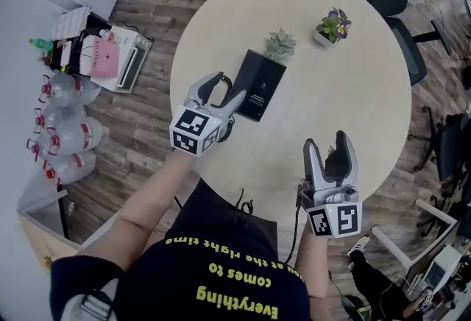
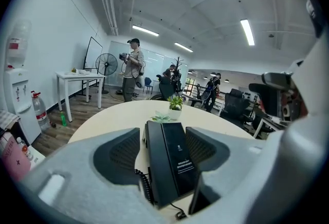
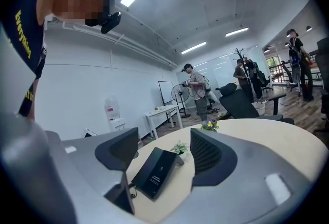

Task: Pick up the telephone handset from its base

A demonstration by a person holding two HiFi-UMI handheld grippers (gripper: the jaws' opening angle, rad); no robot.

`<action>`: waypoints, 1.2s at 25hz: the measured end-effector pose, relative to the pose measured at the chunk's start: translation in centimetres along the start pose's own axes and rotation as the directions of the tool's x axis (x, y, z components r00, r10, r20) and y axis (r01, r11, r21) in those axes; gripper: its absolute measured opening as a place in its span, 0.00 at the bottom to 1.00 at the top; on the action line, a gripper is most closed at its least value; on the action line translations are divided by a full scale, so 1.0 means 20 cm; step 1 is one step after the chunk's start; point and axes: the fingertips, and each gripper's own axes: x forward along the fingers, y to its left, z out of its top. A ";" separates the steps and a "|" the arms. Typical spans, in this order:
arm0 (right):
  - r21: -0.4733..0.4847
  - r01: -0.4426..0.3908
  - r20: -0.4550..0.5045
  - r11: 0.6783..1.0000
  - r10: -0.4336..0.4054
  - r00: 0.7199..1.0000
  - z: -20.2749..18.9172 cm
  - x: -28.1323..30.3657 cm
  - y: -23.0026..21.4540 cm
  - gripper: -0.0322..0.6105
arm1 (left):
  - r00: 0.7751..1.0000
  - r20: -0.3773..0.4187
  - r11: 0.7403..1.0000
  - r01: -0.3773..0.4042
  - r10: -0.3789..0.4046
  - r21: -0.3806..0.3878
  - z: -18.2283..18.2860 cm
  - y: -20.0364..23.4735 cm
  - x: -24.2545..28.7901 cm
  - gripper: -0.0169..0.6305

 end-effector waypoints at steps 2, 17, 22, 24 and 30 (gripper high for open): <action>0.009 0.016 -0.021 1.000 -0.016 1.000 -0.04 0.01 -0.02 0.54 | 1.000 -0.022 1.000 0.012 -0.013 -0.010 -0.05 0.02 0.05 0.46; 0.047 0.061 -0.087 0.997 -0.057 0.995 -0.17 0.07 -0.11 0.53 | 0.960 -0.170 0.958 0.185 -0.224 -0.219 -0.33 0.08 0.35 0.47; 0.050 0.065 -0.093 0.997 -0.060 0.994 -0.18 0.06 -0.12 0.53 | 0.929 -0.228 0.951 0.258 -0.292 -0.169 -0.38 0.03 0.38 0.35; 0.049 0.066 -0.097 0.997 -0.061 0.993 -0.19 0.05 -0.12 0.52 | 0.929 -0.230 0.953 0.257 -0.289 -0.160 -0.38 0.02 0.38 0.34; 0.047 0.069 -0.098 0.997 -0.064 0.993 -0.19 0.04 -0.12 0.52 | 0.939 -0.208 0.955 0.240 -0.273 -0.173 -0.35 0.03 0.34 0.20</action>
